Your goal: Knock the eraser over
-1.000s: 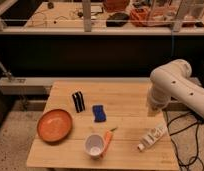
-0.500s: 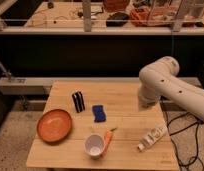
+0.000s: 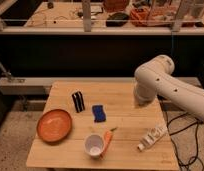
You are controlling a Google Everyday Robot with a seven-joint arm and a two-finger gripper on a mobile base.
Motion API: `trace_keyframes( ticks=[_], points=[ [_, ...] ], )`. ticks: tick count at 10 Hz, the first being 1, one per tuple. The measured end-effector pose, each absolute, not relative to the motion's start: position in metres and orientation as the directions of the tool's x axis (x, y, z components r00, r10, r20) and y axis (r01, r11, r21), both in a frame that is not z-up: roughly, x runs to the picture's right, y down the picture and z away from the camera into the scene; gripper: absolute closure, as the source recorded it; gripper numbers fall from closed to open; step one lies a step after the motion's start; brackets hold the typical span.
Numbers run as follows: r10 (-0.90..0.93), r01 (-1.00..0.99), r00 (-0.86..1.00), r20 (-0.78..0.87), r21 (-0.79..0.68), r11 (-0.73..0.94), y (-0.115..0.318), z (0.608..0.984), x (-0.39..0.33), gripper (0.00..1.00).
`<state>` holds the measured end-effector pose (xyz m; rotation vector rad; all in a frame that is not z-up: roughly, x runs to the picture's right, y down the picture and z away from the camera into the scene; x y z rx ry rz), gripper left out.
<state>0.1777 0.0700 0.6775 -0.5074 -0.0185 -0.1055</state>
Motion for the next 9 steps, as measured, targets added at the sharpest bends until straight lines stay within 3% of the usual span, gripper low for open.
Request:
trace_keyframes(
  ticks=[9],
  points=[
    [-0.162, 0.189, 0.982, 0.098, -0.441, 0.878, 0.049, 0.681, 0.117, 1.00]
  ],
)
